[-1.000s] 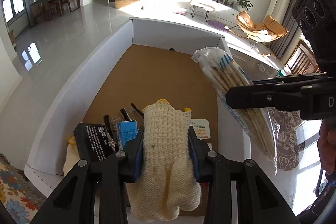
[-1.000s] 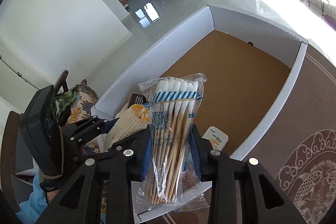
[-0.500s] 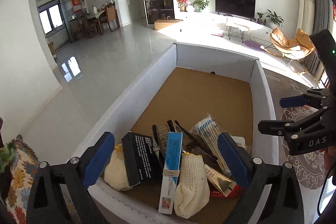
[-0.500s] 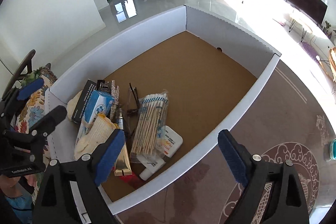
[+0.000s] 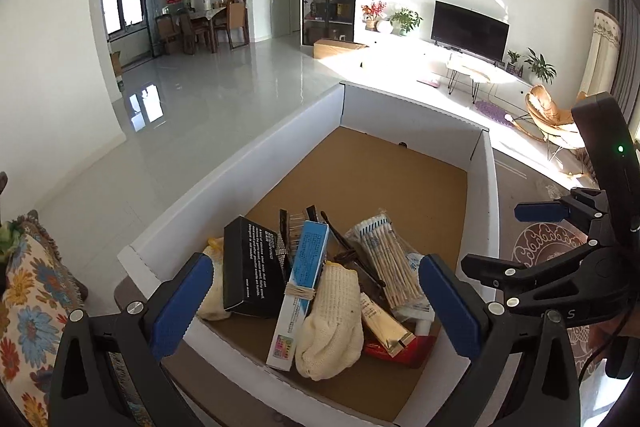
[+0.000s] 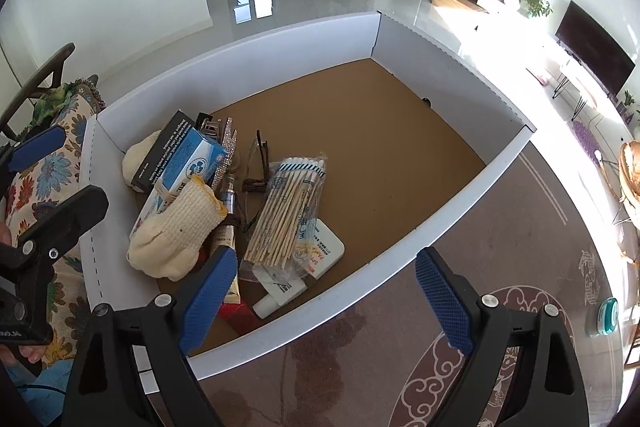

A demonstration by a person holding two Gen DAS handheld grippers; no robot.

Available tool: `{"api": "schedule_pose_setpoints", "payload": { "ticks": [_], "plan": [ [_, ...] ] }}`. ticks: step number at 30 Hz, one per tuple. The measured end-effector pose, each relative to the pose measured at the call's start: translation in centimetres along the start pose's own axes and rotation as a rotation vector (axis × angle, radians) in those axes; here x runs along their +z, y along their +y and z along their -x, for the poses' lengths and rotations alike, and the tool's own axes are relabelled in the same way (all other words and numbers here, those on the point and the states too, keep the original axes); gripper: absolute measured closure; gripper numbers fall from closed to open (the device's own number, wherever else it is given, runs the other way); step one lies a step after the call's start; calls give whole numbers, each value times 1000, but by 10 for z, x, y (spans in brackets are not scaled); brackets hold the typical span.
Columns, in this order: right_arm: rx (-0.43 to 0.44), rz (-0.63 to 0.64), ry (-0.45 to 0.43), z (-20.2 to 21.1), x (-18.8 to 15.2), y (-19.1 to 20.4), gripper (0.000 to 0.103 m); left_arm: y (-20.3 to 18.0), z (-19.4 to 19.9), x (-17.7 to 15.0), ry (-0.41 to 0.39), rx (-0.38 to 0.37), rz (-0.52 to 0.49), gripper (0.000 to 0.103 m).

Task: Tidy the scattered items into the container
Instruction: 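Open the left gripper over the box while the right gripper releases the swab bag inside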

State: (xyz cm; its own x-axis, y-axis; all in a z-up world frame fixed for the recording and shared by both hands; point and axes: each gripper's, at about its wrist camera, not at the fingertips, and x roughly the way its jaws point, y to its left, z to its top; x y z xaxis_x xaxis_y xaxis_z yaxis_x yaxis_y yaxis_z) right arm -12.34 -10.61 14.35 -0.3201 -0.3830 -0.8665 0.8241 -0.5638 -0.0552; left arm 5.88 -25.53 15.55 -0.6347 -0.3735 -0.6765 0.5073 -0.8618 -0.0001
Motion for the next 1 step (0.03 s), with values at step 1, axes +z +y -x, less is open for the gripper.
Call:
{"api": "schedule_pose_setpoints", "payload": {
  "ticks": [1],
  "plan": [
    [-3,9,-9,0,1,3,12,-1,2,0,-8,15,-7,0]
  ]
}}
